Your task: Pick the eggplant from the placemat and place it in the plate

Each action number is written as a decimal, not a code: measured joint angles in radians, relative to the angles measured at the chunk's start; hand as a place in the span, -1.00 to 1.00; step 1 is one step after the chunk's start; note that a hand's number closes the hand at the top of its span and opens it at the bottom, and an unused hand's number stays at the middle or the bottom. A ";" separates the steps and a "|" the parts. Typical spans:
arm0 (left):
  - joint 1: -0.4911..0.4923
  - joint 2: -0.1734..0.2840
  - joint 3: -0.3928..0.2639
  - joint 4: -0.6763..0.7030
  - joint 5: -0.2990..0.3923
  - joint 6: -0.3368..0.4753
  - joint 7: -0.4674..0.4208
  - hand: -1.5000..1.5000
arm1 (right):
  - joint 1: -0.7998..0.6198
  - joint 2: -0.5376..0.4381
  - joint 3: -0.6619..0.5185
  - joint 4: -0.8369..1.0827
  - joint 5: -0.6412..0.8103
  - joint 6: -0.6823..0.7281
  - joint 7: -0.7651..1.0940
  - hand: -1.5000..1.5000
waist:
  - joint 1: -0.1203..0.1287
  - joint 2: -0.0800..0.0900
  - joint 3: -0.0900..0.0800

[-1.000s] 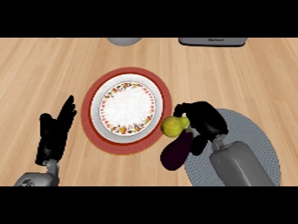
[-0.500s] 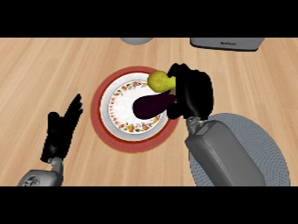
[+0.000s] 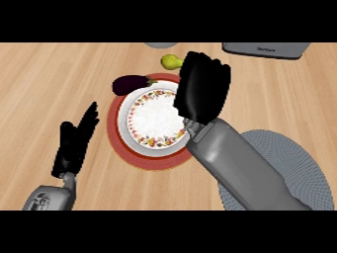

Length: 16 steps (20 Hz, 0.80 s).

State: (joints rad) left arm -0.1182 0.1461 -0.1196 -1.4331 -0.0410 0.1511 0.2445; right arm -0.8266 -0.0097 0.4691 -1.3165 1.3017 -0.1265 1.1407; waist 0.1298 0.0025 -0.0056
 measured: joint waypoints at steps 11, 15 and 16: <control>-0.012 -0.008 0.005 0.011 -0.003 0.006 -0.005 0.00 | -0.078 -0.005 0.032 0.170 -0.036 -0.040 0.091 1.00 | -0.012 0.009 0.003; -0.018 -0.009 0.008 0.016 -0.006 0.010 -0.006 0.00 | -0.068 -0.006 0.033 0.220 -0.112 -0.061 0.094 1.00 | -0.018 0.011 0.004; -0.017 -0.011 0.009 0.015 -0.006 0.012 -0.007 0.00 | -0.055 -0.006 0.034 0.230 -0.138 -0.070 0.091 1.00 | -0.019 0.012 0.004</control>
State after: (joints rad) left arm -0.1355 0.1349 -0.1108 -1.4180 -0.0468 0.1634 0.2372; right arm -0.8814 -0.0153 0.5027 -1.0860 1.1639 -0.1964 1.2319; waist 0.1108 0.0140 -0.0014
